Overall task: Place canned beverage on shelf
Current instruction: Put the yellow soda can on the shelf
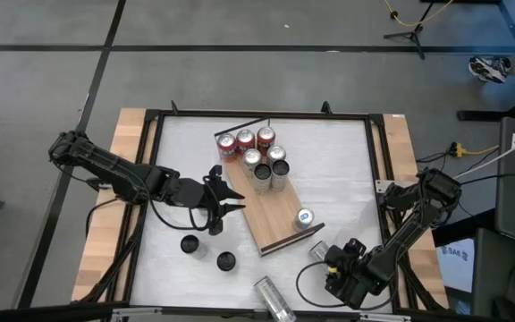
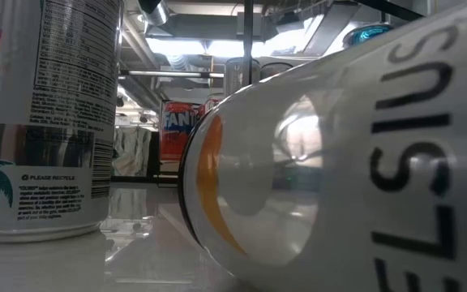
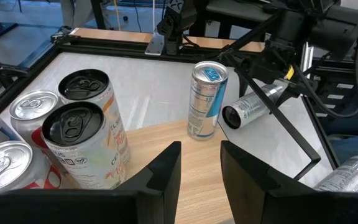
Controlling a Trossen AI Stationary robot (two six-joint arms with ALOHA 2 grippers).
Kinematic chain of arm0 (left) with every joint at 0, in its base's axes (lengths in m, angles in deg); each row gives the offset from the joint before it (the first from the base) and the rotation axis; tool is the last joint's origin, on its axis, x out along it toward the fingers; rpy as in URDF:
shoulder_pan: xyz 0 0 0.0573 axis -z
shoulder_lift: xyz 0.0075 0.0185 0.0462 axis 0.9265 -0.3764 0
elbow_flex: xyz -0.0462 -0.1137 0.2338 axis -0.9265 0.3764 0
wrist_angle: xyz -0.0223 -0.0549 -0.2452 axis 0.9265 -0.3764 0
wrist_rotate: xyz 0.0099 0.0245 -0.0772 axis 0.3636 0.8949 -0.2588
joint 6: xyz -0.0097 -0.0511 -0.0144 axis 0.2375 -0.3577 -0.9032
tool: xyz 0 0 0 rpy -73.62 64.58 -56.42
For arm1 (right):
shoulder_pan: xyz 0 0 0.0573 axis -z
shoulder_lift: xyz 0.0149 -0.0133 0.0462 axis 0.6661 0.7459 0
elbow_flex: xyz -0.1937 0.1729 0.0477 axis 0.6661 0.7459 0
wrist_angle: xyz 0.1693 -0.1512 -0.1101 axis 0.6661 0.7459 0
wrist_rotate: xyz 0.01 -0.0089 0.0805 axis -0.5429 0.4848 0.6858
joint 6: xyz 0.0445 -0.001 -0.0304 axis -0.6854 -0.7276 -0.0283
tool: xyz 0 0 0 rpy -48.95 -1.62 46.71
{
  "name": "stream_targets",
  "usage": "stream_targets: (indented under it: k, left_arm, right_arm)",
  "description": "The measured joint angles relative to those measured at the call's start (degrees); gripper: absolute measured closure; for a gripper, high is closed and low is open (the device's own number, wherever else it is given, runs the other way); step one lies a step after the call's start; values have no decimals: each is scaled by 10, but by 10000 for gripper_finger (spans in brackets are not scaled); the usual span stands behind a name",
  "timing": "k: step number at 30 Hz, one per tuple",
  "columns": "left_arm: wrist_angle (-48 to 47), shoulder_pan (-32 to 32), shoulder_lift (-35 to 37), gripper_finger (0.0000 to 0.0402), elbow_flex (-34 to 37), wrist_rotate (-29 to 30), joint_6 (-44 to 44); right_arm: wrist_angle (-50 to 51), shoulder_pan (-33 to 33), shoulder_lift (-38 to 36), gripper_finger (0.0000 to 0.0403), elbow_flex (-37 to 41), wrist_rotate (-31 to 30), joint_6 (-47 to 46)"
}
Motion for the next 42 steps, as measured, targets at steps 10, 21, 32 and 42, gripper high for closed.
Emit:
stream_targets:
  k: [10, 21, 32, 42]
  left_arm:
    - [0, 0, 0, 298, 0, 0, 0]
    - [0, 0, 0, 298, 0, 0, 0]
    - [0, 0, 0, 298, 0, 0, 0]
    - [0, 0, 0, 298, 0, 0, 0]
  right_arm:
    - [0, 0, 0, 122, 0, 0, -1]
    - [0, -1, -10, 148, 0, -12, 3]
    - [-5, -1, -117, 152, -5, -21, 68]
    - [-6, -1, -209, 151, -65, -107, 200]
